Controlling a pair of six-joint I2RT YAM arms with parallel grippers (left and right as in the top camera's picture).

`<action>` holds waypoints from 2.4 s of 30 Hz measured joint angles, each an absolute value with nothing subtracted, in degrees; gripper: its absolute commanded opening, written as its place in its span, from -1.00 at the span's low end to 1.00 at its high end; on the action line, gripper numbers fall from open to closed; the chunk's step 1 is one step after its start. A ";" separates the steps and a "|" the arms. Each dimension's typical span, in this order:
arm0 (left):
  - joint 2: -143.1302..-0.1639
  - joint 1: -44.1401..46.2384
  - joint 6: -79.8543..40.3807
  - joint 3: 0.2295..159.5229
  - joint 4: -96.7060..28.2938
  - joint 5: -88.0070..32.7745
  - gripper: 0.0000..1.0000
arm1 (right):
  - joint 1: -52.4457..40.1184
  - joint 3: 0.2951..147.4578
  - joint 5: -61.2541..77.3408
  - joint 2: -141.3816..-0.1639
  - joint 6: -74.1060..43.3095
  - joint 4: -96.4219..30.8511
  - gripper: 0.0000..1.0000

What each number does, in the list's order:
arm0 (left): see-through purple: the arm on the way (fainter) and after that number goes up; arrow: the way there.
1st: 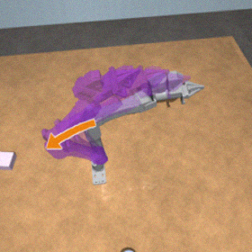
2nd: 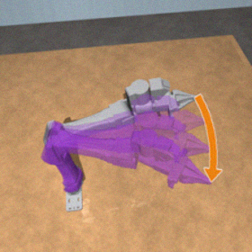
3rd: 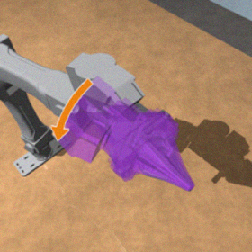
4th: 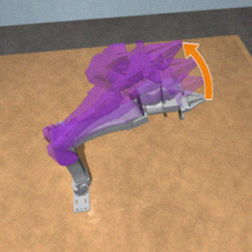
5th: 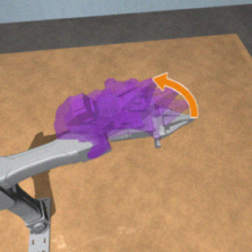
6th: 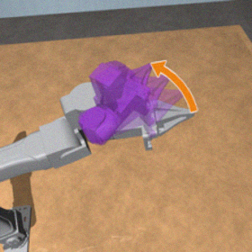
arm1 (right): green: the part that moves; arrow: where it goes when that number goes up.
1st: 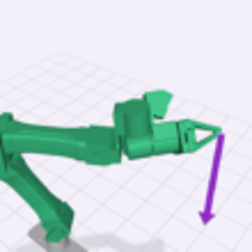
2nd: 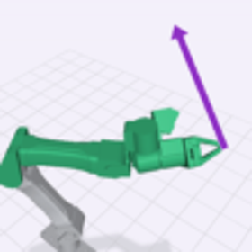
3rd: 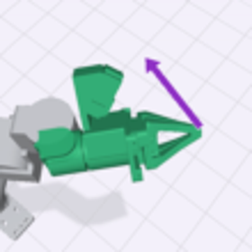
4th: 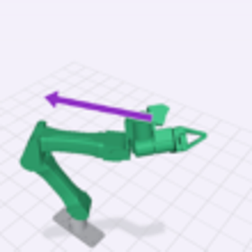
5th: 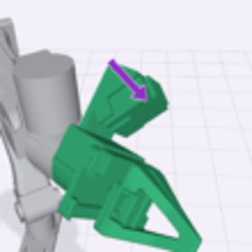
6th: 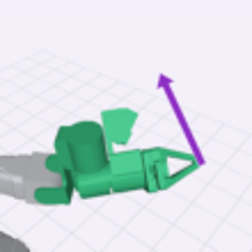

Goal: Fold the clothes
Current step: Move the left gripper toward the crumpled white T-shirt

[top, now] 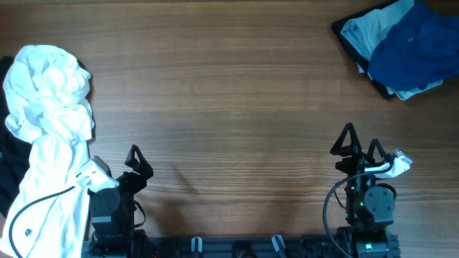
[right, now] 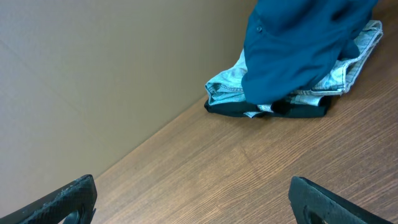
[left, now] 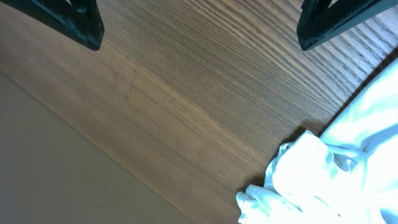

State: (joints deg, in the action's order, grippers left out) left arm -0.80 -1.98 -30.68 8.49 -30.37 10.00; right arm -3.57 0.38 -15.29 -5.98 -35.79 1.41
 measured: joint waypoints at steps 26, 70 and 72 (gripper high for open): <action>-0.80 -1.98 -30.68 8.49 -30.37 9.13 0.99 | -3.57 0.38 -15.29 -5.98 -35.79 1.41 0.99; -62.83 -1.98 -22.48 47.48 -28.21 6.17 0.99 | -3.57 0.36 -15.29 -5.74 -35.79 1.43 1.00; -70.46 -1.98 -20.23 54.00 -33.10 3.36 1.00 | -3.57 0.36 -15.29 -5.72 -35.79 1.39 0.99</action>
